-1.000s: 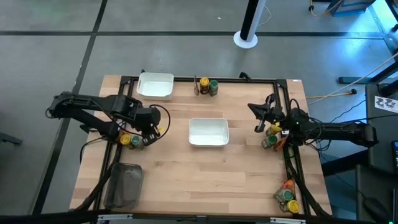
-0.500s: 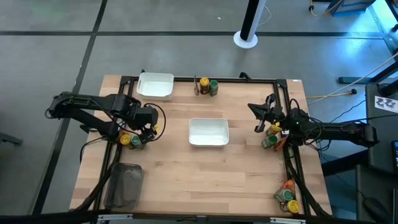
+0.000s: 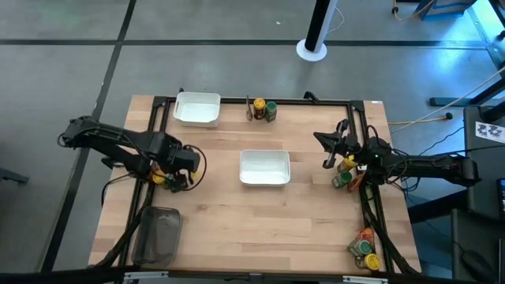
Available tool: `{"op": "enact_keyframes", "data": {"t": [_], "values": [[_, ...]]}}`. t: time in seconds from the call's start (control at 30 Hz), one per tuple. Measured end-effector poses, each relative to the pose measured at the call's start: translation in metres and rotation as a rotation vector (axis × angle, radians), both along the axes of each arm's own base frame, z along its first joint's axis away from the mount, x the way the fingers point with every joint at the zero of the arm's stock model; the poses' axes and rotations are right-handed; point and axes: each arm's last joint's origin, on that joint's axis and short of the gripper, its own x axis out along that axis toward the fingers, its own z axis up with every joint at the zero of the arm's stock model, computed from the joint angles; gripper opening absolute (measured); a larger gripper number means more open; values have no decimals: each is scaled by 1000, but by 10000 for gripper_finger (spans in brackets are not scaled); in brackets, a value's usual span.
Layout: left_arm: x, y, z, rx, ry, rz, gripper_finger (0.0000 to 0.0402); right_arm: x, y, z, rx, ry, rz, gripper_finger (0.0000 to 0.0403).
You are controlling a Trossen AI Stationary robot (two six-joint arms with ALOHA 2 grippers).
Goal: Sort spices by type
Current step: Put the green seasoning bottle into the top white bin
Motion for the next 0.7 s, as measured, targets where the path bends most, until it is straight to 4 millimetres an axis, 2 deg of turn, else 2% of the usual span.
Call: {"op": "enact_keyframes", "data": {"t": [0.4,0.7], "values": [[-8,-8,-21,12,72,-55,296,0,0,0,-1,-2,0,12],[-7,-9,-33,11,55,-57,296,0,0,0,-1,-1,0,12]]}}
